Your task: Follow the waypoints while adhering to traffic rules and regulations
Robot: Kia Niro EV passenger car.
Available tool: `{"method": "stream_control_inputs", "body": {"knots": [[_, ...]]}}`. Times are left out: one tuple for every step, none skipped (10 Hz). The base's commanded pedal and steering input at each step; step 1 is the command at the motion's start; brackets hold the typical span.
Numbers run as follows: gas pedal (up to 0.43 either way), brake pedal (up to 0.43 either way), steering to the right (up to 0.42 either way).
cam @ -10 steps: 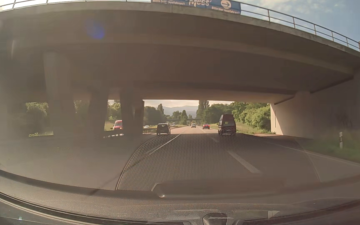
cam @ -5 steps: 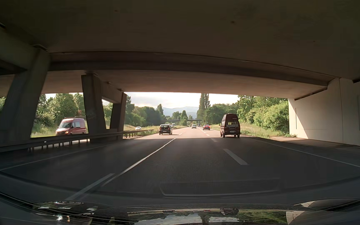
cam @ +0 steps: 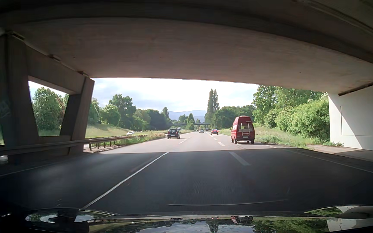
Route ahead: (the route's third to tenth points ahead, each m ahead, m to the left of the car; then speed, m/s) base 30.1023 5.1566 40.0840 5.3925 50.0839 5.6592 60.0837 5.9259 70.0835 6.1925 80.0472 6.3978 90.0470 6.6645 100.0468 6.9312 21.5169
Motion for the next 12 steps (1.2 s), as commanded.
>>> {"method": "stream_control_inputs", "body": {"knots": [[0.220,0.000,-0.003],[0.220,0.000,-0.003],[0.220,0.000,-0.003],[0.220,0.000,-0.003],[0.220,0.000,-0.003],[0.220,0.000,-0.003],[0.220,0.000,-0.003],[0.220,0.000,-0.003],[0.220,0.000,-0.003],[0.220,0.000,-0.003],[0.209,0.000,-0.002],[0.209,0.000,-0.001]]}}
